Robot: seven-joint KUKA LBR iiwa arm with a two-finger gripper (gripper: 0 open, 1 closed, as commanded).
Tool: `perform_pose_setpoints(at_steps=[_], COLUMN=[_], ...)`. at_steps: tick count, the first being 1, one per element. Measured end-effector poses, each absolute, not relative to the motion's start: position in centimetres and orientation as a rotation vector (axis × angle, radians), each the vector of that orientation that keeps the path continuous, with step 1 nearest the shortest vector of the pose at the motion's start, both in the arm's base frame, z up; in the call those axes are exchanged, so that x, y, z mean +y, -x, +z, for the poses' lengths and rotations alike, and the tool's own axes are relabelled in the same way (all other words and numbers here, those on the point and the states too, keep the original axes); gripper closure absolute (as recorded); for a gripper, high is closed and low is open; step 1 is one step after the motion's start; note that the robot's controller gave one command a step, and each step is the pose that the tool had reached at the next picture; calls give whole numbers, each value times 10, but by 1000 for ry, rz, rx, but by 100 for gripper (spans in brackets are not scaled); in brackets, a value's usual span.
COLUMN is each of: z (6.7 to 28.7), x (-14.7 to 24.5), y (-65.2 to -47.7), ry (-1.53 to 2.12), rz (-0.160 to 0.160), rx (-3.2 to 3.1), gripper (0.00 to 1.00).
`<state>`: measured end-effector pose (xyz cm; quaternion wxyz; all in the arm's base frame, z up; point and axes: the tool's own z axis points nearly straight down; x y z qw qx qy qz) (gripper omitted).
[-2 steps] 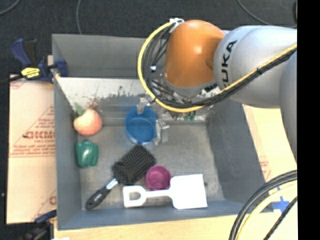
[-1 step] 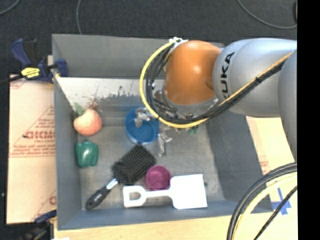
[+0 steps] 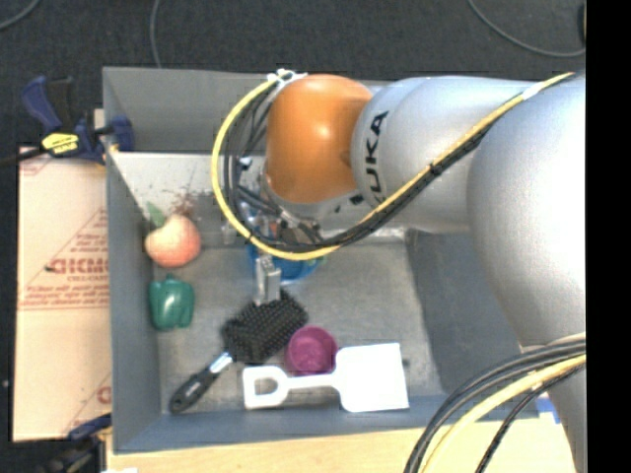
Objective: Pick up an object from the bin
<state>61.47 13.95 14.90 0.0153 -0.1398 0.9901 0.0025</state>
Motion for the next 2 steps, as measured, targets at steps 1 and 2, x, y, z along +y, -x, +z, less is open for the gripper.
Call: perform_pose_setpoints(at_steps=[1,2], z=[109,98], x=[80,131], y=[-537,-557], ry=[693,207], rz=[-3,10], rx=[3041,3098], gripper=[0,0])
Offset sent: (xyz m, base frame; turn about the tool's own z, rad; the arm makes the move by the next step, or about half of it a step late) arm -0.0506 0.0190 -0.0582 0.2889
